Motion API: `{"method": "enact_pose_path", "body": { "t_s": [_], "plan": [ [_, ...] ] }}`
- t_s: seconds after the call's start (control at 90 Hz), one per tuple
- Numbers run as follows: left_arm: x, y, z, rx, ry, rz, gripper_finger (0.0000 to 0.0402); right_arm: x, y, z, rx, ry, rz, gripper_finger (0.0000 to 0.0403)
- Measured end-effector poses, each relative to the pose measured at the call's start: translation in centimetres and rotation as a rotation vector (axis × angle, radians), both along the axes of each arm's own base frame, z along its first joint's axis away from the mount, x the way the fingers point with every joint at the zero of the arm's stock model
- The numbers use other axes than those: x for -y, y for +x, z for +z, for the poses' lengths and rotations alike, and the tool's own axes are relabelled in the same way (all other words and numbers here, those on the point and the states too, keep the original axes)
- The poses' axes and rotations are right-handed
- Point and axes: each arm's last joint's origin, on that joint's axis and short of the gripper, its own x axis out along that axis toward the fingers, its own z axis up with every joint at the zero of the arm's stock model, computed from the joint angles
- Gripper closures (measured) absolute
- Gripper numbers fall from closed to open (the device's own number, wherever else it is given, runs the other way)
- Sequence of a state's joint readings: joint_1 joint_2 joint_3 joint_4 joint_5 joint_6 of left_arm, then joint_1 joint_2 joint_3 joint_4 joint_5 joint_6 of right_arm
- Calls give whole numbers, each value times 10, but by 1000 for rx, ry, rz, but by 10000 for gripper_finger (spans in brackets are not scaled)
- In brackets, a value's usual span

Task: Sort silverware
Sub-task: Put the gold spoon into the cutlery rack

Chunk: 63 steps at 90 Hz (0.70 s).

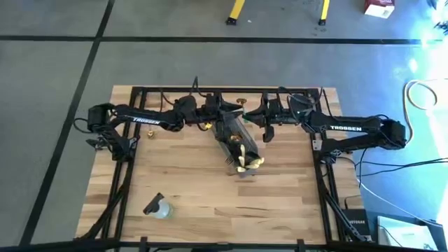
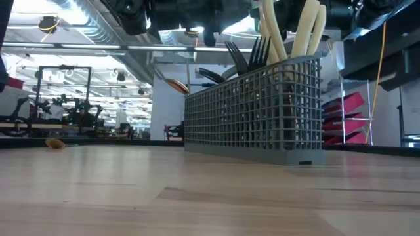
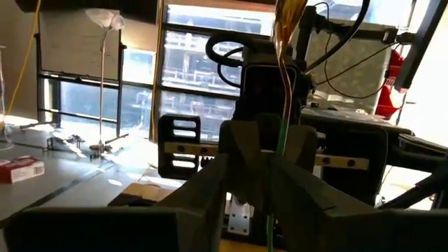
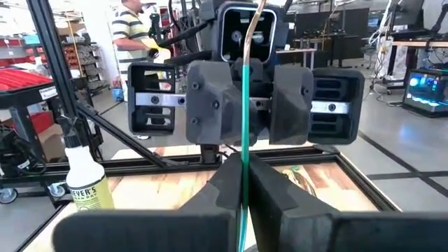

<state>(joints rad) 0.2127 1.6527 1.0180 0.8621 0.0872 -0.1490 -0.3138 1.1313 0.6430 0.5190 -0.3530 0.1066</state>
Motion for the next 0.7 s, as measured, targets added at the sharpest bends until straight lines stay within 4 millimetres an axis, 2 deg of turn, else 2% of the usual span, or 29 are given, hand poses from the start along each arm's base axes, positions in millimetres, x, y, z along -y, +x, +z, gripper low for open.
{"method": "enact_pose_path", "body": {
  "t_s": [0.7],
  "plan": [
    [2, 0, -1, -15, 30, -31, 312, 0, -3, 1, -11, -4, -21, 403]
  ]
}}
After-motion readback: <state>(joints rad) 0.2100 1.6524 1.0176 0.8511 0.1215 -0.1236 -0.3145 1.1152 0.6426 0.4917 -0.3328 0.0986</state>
